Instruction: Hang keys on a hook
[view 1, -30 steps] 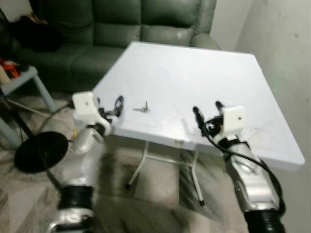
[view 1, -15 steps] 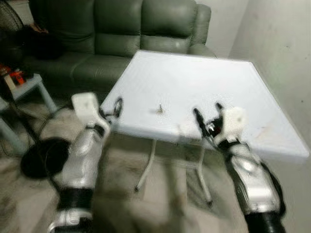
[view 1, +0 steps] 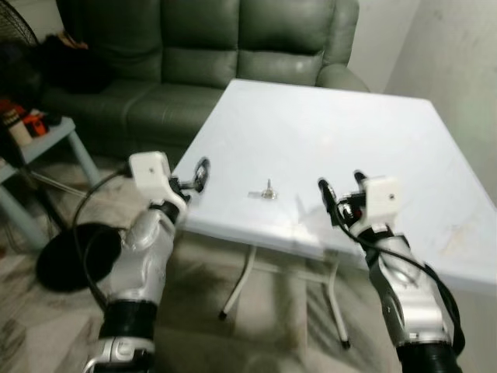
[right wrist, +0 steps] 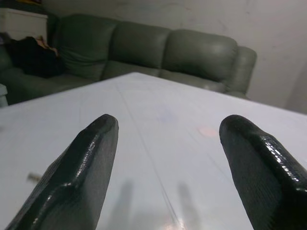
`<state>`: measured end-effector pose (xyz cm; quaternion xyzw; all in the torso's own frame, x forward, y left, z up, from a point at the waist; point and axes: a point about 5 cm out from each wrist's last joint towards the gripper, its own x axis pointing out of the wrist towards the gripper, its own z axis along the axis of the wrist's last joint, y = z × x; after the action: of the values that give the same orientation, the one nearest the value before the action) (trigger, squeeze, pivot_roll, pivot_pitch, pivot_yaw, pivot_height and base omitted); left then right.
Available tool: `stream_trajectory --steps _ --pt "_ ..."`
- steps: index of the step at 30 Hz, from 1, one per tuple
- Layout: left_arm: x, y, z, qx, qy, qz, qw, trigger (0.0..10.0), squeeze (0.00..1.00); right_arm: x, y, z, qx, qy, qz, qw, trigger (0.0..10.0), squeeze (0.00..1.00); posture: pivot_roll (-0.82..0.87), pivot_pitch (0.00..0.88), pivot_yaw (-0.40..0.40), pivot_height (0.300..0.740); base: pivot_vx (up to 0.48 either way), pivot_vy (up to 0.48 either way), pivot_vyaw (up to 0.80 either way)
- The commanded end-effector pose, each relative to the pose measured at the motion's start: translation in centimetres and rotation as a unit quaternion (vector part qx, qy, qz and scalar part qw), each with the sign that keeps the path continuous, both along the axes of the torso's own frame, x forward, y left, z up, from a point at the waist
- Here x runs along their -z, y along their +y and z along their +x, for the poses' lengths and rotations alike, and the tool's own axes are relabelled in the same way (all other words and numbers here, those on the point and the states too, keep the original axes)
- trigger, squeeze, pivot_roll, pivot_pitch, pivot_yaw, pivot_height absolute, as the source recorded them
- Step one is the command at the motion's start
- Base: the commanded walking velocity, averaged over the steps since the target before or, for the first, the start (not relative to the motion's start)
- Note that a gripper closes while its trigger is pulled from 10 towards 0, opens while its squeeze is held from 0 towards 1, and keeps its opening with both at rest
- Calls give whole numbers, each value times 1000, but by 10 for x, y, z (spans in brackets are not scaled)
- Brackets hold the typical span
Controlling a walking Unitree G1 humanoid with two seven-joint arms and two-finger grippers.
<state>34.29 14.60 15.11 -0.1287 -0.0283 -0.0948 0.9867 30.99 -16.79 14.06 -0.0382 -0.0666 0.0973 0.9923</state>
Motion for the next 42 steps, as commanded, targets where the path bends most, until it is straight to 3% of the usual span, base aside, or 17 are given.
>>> stream_trajectory --steps 1,18,28,42 --pt "-4 9 0 -15 -8 0 1000 10000 0 -7 8 2 -15 -12 4 1000 10000 0 6 0 -36 740 458 0 0" --pt "3 -1 -4 -19 0 17 1000 10000 0 -4 3 2 -31 0 -11 999 10000 0 4 1 -41 740 26 0 0" --pt "8 -9 -14 -8 -7 24 1000 10000 0 -9 -8 11 -45 1 -40 998 10000 0 10 7 -50 740 0 0 0" --pt "13 -30 -26 30 -8 49 998 10000 0 -15 -6 29 -76 -2 -70 995 10000 0 21 10 -54 740 0 0 0"
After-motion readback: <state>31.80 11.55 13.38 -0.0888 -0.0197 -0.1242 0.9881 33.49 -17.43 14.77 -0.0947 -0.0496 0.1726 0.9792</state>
